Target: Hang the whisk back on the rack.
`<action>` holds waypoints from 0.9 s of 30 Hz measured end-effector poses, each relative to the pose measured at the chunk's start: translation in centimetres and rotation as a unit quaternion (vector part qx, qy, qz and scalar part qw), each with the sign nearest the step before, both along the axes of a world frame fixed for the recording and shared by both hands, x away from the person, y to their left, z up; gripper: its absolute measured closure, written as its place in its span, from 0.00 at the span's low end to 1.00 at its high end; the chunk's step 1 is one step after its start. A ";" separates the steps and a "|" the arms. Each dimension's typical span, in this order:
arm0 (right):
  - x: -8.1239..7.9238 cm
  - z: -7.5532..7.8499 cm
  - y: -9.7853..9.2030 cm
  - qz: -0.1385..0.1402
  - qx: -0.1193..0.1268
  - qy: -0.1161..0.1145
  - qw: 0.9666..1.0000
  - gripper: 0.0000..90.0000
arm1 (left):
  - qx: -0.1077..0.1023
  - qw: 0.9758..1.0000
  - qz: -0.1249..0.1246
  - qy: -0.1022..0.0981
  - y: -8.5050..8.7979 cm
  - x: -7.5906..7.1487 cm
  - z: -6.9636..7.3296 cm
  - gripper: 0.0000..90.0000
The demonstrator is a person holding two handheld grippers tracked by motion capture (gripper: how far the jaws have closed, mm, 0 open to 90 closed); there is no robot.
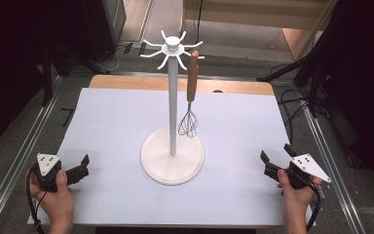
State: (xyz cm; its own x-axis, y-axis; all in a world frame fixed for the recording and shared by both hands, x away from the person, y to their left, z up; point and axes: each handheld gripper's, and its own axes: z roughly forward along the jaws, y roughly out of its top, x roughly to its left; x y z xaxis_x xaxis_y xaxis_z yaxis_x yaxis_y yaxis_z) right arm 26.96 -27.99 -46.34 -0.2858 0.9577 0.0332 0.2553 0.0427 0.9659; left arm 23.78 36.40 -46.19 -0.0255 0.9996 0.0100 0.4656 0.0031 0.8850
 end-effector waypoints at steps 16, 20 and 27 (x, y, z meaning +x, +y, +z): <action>-2.2 -0.8 -3.0 -0.016 -0.007 0.008 1.000 0.07 | 0.003 1.000 -0.001 0.000 0.0 0.0 0.0 0.00; -2.7 -0.9 -3.7 -0.023 -0.011 0.012 1.000 0.04 | 0.003 1.000 -0.001 0.001 -0.1 0.0 0.0 0.00; -3.7 -1.3 -4.9 -0.030 -0.013 0.019 0.999 0.02 | 0.005 1.000 -0.002 0.001 -0.1 0.0 0.0 0.00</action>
